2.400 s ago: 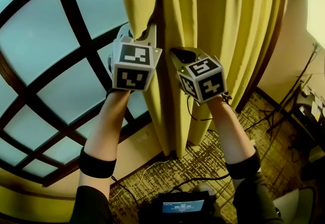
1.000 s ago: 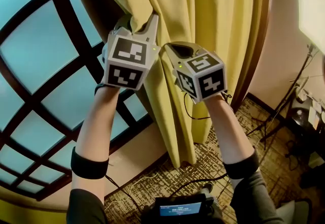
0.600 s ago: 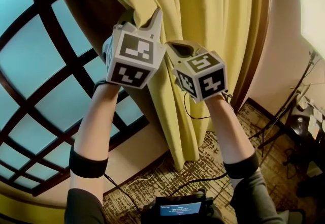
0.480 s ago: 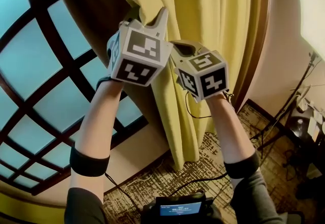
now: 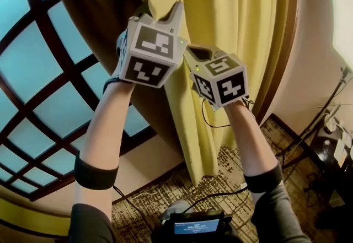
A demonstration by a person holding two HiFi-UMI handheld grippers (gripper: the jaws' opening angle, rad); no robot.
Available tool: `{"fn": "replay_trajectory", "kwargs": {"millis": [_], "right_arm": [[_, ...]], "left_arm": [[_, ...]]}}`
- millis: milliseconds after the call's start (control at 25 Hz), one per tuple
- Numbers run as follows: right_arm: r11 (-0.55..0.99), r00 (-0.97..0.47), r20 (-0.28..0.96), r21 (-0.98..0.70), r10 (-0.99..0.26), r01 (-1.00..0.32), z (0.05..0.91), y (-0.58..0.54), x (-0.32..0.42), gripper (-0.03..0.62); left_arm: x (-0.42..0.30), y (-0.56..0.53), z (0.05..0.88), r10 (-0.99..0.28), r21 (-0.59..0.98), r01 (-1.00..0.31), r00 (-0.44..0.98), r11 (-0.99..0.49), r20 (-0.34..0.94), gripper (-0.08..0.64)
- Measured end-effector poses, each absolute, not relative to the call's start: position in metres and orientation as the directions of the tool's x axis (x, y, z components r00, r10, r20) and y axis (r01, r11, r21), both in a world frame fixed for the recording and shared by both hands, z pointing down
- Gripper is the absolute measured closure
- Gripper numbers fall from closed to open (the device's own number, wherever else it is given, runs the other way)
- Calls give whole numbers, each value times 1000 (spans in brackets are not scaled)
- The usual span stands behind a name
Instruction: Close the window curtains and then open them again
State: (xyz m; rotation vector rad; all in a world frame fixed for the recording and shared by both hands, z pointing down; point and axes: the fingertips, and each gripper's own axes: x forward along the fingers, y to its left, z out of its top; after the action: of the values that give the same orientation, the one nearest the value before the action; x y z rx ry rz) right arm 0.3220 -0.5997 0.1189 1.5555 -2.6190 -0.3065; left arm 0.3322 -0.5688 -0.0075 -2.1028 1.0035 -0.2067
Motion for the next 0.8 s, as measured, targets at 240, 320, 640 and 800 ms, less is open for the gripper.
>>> {"fn": "replay_trajectory", "kwargs": {"millis": [240,320,640,800], "right_arm": [[470,-489,-32,231,-871,-852,119,-614,311,580],[468,-488,-31,239,-872,-851,116,-621,309,580],[427,-450,-36,259,-892,-866,105,-652,308,578],[406,-430,-36,266,-902,-874,106,-669,308,578]], "left_arm": [[319,-582,-3,-714,-700,-600,676,-388,-184,565],[316,-589,-4,-705,-688,-607,682,-398,-194,565],[311,-619,-8,-670,-697,-587,713,-413,-204,565],[307,-634,-8,-654,-695,-591,721,-410,-227,565]]}}
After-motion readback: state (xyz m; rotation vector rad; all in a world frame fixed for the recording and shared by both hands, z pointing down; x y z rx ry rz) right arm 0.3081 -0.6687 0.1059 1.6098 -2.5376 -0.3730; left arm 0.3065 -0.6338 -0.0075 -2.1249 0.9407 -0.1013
